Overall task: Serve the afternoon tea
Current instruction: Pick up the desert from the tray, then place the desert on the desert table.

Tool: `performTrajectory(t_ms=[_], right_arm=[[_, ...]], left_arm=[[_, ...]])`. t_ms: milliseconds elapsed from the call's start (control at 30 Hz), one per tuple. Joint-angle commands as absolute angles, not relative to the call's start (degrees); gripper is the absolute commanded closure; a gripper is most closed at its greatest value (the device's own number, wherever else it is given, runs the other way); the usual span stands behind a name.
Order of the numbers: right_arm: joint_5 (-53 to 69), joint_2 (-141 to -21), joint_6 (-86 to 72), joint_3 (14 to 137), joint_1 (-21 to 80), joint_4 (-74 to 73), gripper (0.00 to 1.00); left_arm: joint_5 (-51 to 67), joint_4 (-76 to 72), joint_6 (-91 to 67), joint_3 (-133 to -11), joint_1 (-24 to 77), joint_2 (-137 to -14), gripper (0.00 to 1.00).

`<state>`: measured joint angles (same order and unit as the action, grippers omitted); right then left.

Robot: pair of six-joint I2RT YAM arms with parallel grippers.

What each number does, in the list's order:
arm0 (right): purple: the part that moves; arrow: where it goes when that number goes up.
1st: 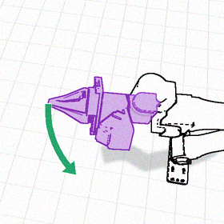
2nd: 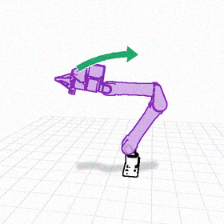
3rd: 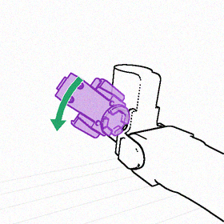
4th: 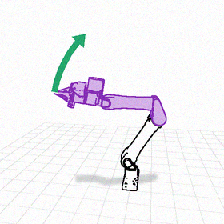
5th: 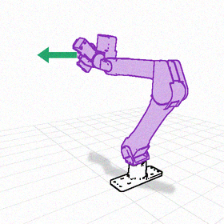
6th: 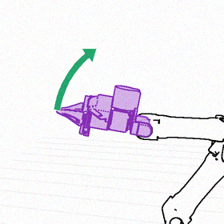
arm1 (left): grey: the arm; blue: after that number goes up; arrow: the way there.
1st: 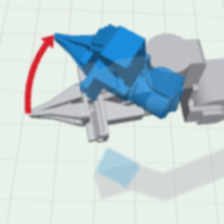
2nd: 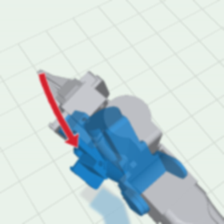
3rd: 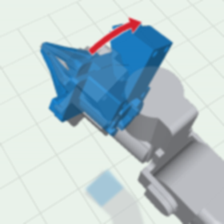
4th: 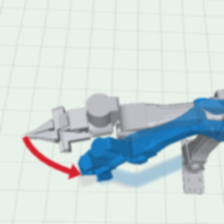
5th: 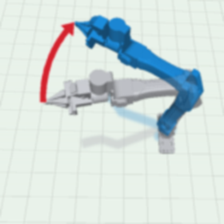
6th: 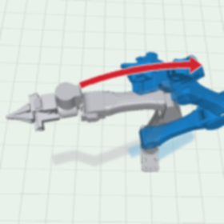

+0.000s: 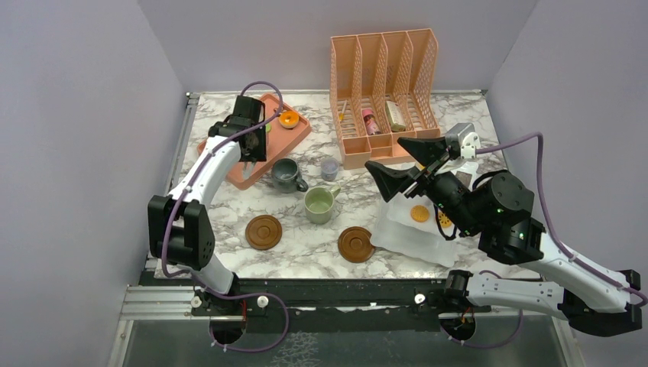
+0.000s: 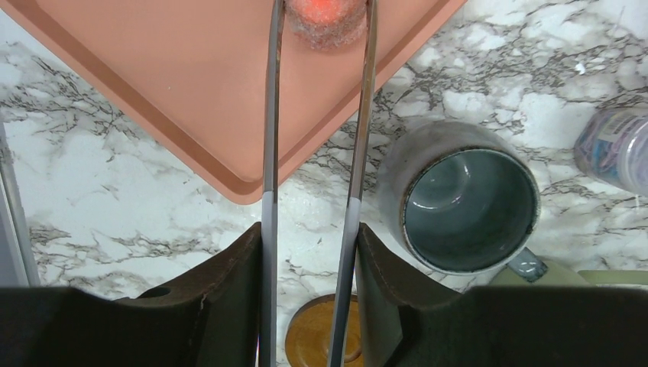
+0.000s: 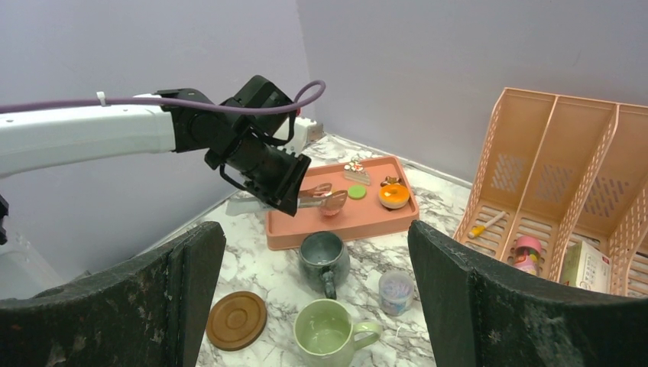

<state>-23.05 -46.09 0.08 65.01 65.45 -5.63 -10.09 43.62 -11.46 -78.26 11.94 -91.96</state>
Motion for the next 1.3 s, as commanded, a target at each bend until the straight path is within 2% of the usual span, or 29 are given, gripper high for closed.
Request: performTrajectory(t_ms=[0,467,967,1267], right_arm=[[-21.91,-46.26,0.13,65.19,65.39,-3.6,0.05],[-22.32,-46.28,0.17,64.8,65.39,-3.69,0.05],[-22.34,-45.98,-1.98,65.24,65.39,-4.63,0.05],[-22.24,-45.84,-2.39,65.21,65.41,-4.57,0.05]], left_arm=[[-8.45,42.8,-11.26,-81.58,11.52,-88.29,0.61],[3.26,42.59,-11.28,-83.71,13.71,-83.28,0.64],[7.11,42.55,-14.23,-84.42,28.23,-80.5,0.64],[5.51,42.32,-16.66,-84.73,36.7,-80.4,0.64]])
